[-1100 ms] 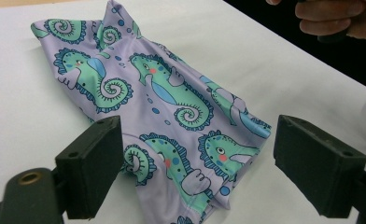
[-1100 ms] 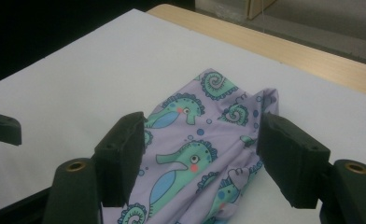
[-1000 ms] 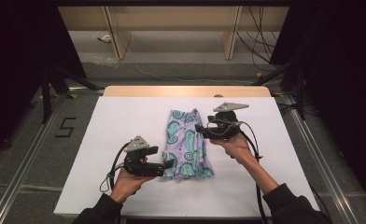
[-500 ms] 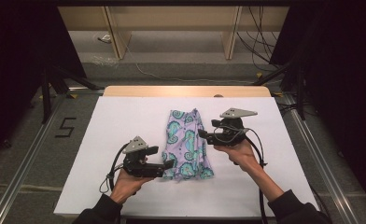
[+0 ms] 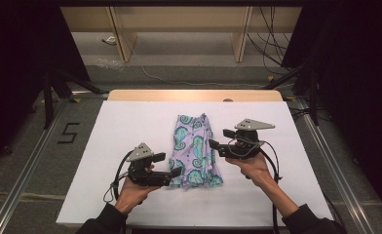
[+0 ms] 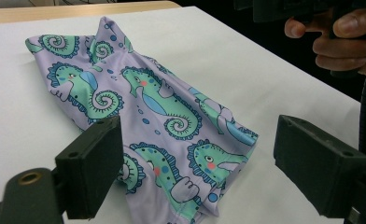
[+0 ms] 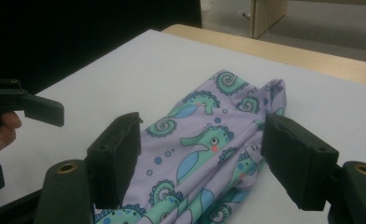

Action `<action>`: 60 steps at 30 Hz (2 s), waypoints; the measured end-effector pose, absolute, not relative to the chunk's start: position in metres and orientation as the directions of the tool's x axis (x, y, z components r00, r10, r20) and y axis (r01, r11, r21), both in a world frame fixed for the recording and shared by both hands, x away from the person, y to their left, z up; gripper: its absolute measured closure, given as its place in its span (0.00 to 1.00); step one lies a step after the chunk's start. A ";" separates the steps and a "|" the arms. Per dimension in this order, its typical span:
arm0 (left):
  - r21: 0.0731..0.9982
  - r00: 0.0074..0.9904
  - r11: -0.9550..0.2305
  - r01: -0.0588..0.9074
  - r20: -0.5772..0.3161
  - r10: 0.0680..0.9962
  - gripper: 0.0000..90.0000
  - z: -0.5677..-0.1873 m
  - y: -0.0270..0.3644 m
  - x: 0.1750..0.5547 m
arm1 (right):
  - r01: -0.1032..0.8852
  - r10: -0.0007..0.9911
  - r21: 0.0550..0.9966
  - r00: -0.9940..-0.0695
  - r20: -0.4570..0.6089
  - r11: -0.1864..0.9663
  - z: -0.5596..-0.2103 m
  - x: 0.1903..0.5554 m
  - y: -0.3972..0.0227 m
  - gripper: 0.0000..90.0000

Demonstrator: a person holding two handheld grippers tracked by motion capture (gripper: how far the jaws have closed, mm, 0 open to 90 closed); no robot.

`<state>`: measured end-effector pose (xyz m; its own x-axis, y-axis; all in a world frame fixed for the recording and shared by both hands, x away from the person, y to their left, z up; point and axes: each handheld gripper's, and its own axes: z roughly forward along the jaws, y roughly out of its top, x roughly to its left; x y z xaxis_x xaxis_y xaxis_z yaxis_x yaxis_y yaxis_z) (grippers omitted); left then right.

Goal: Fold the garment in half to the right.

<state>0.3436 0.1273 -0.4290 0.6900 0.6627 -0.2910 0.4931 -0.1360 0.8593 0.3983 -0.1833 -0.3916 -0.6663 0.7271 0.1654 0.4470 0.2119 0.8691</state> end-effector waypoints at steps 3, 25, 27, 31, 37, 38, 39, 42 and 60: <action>0.860 0.688 -0.133 0.493 -0.292 0.665 0.17 -0.429 0.128 0.343 | 0.445 0.727 0.872 -0.665 0.170 0.203 -0.392 0.394 -0.185 0.32; 0.881 0.697 -0.101 0.463 -0.291 0.655 0.17 -0.428 0.134 0.338 | 0.419 0.725 0.896 -0.662 0.191 0.146 -0.398 0.366 -0.200 0.29; 0.883 0.698 -0.101 0.458 -0.287 0.655 0.17 -0.428 0.134 0.337 | 0.421 0.727 0.896 -0.659 0.194 0.143 -0.399 0.363 -0.201 0.29; 0.890 0.704 -0.093 0.446 -0.284 0.651 0.17 -0.428 0.134 0.334 | 0.419 0.727 0.899 -0.657 0.200 0.131 -0.399 0.357 -0.205 0.29; 0.897 0.706 -0.083 0.433 -0.281 0.649 0.17 -0.429 0.137 0.330 | 0.411 0.732 0.905 -0.650 0.204 0.113 -0.400 0.345 -0.210 0.29; 0.898 0.707 -0.081 0.432 -0.282 0.649 0.17 -0.429 0.138 0.330 | 0.410 0.732 0.906 -0.650 0.205 0.110 -0.401 0.343 -0.211 0.29; 0.899 0.707 -0.077 0.431 -0.283 0.648 0.17 -0.429 0.138 0.329 | 0.410 0.731 0.906 -0.649 0.209 0.105 -0.401 0.341 -0.211 0.29; 0.902 0.710 -0.075 0.424 -0.280 0.646 0.17 -0.430 0.139 0.328 | 0.410 0.732 0.907 -0.648 0.213 0.099 -0.403 0.336 -0.213 0.29; 0.915 0.712 -0.057 0.399 -0.270 0.649 0.17 -0.431 0.146 0.321 | 0.392 0.748 0.916 -0.632 0.202 0.084 -0.413 0.314 -0.220 0.28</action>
